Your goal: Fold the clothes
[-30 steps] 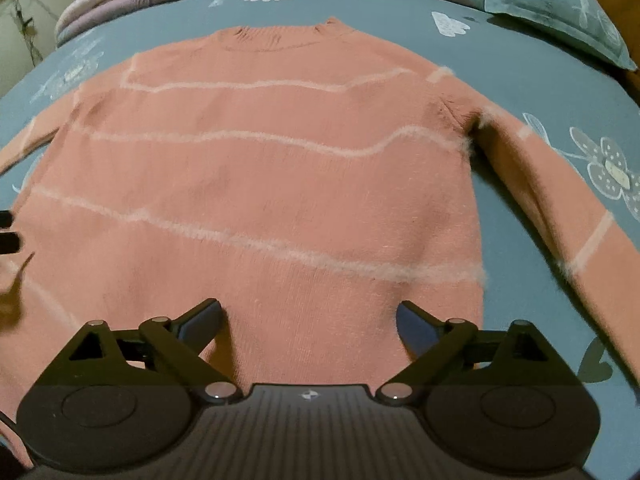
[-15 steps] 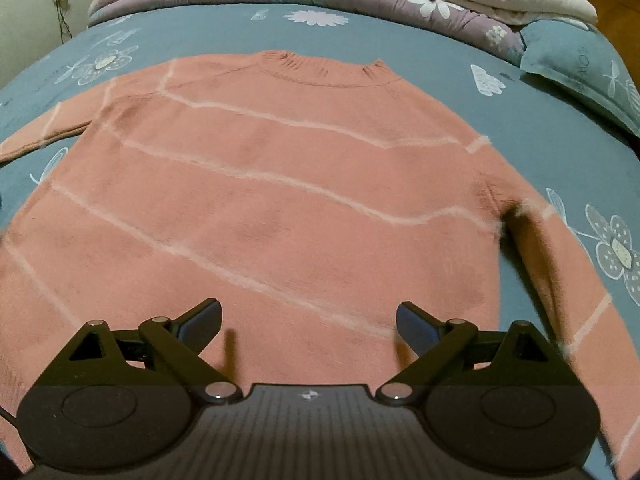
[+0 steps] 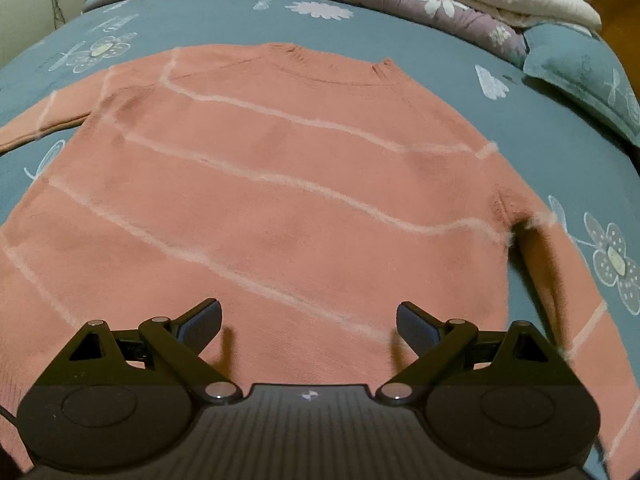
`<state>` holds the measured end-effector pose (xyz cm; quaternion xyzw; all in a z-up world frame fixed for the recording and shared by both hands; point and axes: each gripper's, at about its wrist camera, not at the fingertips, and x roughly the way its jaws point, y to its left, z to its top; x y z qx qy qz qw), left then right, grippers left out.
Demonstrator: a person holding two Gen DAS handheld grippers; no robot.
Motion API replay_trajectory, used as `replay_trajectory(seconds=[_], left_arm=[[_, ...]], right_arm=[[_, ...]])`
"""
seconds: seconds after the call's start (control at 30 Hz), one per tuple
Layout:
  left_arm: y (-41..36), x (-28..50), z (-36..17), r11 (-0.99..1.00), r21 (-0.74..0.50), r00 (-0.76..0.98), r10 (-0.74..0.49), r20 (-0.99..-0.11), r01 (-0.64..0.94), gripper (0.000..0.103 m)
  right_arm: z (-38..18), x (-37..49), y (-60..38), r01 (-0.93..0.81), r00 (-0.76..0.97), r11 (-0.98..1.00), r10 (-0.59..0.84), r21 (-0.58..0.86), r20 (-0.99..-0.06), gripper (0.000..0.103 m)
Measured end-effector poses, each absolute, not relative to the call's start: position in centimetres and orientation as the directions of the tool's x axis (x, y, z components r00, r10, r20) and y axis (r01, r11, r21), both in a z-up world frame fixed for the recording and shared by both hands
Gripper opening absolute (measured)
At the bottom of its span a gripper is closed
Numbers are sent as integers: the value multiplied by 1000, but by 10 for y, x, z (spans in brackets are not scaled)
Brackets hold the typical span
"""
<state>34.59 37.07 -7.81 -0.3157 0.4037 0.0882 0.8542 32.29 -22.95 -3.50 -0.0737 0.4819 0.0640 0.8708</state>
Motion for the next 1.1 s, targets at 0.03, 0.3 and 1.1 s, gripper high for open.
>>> replay_trajectory(seconds=[0.03,0.3,1.1], left_arm=[[375,347,-80,795,-442,653,-78,-753,-416,77],[367,364,-55,881,-275,645,43,-763,-384,71],[254,407,-65,979,-65,620,71,-781,-194,87]], right_arm=[[-35,323,-227,-188,529,980,39,-72,-847,97],[-34,326,-225,-188,533,978,24,-90,-846,97],[-36,333,-213,-194,555,969,-20,-152,-832,97]])
